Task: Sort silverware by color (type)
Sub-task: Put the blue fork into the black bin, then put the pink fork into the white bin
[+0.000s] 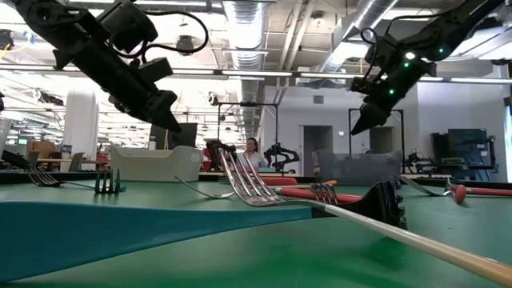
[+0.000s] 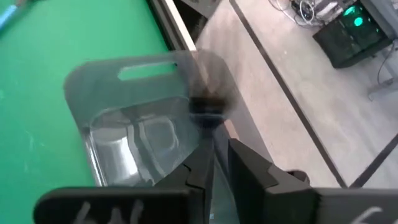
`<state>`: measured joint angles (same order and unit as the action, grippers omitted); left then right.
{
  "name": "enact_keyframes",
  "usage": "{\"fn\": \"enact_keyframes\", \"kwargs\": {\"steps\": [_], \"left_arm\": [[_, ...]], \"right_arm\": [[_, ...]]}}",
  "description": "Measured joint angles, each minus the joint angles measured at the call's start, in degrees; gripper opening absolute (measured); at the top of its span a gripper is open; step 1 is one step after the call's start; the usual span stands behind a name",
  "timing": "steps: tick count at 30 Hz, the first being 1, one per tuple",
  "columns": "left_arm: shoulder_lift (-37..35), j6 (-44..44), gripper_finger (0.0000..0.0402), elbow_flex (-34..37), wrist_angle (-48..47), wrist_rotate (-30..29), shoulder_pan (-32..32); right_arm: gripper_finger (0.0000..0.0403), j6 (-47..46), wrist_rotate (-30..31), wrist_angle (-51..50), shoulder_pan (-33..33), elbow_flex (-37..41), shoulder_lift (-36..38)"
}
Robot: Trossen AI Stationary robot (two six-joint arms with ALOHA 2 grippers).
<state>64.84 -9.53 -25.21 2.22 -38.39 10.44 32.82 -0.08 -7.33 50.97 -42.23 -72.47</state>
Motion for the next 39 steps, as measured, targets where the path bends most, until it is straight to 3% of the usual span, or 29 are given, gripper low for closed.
{"fn": "enact_keyframes", "kwargs": {"steps": [7, 10, 14, 17, 23, 30, 35, 39], "left_arm": [[0.02, 2.18, 0.0168, 0.02, 4.98, -0.84, 0.02], [0.02, 2.83, 0.0168, -0.26, 6.67, 5.64, 0.02], [0.02, 1.7, 0.0168, -0.46, 11.52, 16.01, -0.02], [0.02, 0.82, 0.0168, -0.49, 14.42, 19.43, -0.44], [0.02, 1.53, 0.0168, -0.5, 14.82, 19.41, -2.66], [0.02, 2.85, 0.0168, -0.5, 15.76, 14.26, -3.13], [0.02, 3.84, 0.0168, -0.5, 13.69, 12.58, -3.13], [0.02, -0.85, 0.0168, -0.5, 9.74, 15.24, -3.13]], "right_arm": [[0.0097, -10.66, 0.09, 0.1, 1.43, 0.02, 0.03], [0.0104, -20.48, -2.59, 1.14, 1.15, 0.19, 0.04], [0.0105, -30.88, -14.41, 8.41, -2.53, 3.47, 0.04], [0.0105, -34.26, -15.84, 11.89, -8.16, 5.38, 0.11], [0.0105, -37.38, -7.16, 15.92, -21.8, 7.91, 0.15], [0.0105, -39.5, 4.06, 15.43, -33.19, 7.91, 0.13], [0.0105, -41.5, 10.94, 5.15, -35.98, 7.93, 2.08], [0.0105, -46.26, 13.71, -4.49, -38.0, 7.79, 5.99]]}}
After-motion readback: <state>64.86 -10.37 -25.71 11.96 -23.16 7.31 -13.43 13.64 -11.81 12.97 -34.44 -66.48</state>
